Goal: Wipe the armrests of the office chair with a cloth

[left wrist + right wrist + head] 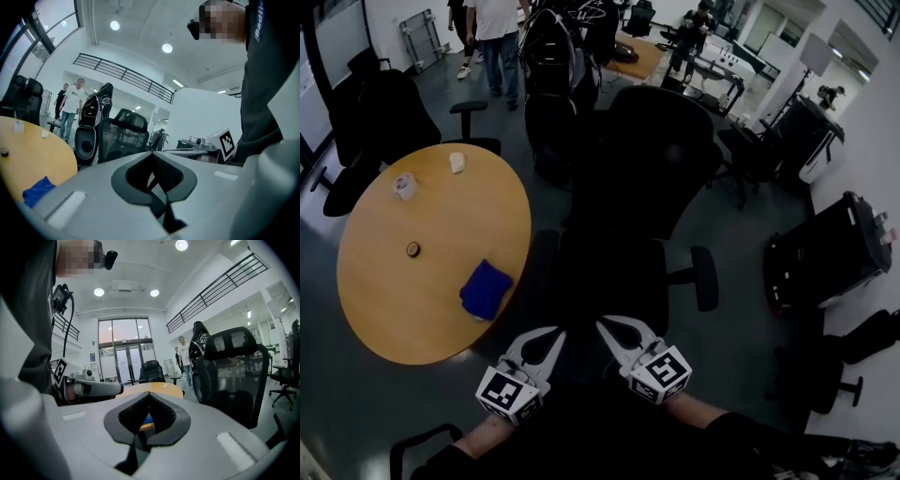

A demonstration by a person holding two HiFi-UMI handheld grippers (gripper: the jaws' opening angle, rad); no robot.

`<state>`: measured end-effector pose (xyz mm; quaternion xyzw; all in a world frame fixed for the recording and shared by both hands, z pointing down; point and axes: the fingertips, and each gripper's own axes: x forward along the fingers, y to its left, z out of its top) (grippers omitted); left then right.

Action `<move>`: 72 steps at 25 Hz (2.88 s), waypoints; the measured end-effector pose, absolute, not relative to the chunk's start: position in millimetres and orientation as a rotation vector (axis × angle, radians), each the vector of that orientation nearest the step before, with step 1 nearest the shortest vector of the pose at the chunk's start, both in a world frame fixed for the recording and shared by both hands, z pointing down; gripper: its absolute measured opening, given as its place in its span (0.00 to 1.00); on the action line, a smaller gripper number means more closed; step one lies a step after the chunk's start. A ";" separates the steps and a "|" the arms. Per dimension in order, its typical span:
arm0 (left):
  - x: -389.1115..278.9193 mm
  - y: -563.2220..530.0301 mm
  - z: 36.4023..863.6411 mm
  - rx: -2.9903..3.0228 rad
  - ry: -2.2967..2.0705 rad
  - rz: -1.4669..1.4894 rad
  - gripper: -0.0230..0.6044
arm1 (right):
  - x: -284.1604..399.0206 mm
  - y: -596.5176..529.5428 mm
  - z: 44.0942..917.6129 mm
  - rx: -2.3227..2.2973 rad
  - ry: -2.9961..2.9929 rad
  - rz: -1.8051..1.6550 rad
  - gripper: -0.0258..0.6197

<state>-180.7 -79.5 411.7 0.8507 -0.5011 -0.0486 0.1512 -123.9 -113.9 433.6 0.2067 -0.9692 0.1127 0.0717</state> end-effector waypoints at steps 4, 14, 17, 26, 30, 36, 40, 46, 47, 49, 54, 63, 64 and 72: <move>-174.3 -87.1 408.3 2.445 -1.473 -0.092 0.07 | -119.0 -123.5 431.9 0.589 -2.933 0.355 0.05; -204.4 -79.6 427.7 2.331 -1.652 -0.081 0.07 | -162.9 -126.4 451.1 0.317 -2.931 0.362 0.05; -222.7 -68.6 426.2 2.269 -1.709 -0.089 0.07 | -191.4 -121.4 460.0 0.209 -2.913 0.356 0.10; -279.7 -39.3 428.0 2.145 -1.843 -0.131 0.07 | -269.5 -97.9 486.8 -0.072 -2.816 0.288 0.26; -302.6 -31.2 430.0 2.094 -1.888 -0.139 0.07 | -300.8 -97.6 510.1 -0.114 -2.742 0.281 0.36; -325.9 -24.3 431.8 2.047 -1.917 -0.162 0.07 | -347.6 -99.7 544.9 -0.185 -2.633 0.196 0.53; -335.2 -16.3 443.0 2.033 -1.933 -0.151 0.07 | -373.7 -99.2 582.6 -0.251 -2.529 0.130 0.67; -349.2 -6.2 448.8 1.984 -1.947 -0.177 0.07 | -401.7 -97.5 639.1 -0.411 -2.330 -0.063 0.79; -351.7 -4.0 450.8 1.974 -1.950 -0.180 0.07 | -407.0 -99.6 647.1 -0.413 -2.303 -0.066 0.79; -357.0 0.8 457.3 1.956 -1.956 -0.180 0.07 | -419.7 -105.7 661.0 -0.384 -2.268 -0.025 0.81; -368.7 10.1 463.9 1.904 -1.963 -0.182 0.07 | -445.6 -118.6 701.6 -0.279 -2.197 0.023 0.84; -389.3 25.1 477.8 1.836 -1.961 -0.184 0.07 | -464.7 -126.0 746.2 -0.153 -2.060 0.053 0.85; -391.6 27.0 478.0 1.830 -1.960 -0.179 0.07 | -463.3 -125.7 751.0 -0.143 -2.044 0.060 0.85; -400.8 28.2 482.7 1.835 -1.948 -0.196 0.07 | -467.2 -130.4 746.0 -0.134 -2.082 0.006 0.51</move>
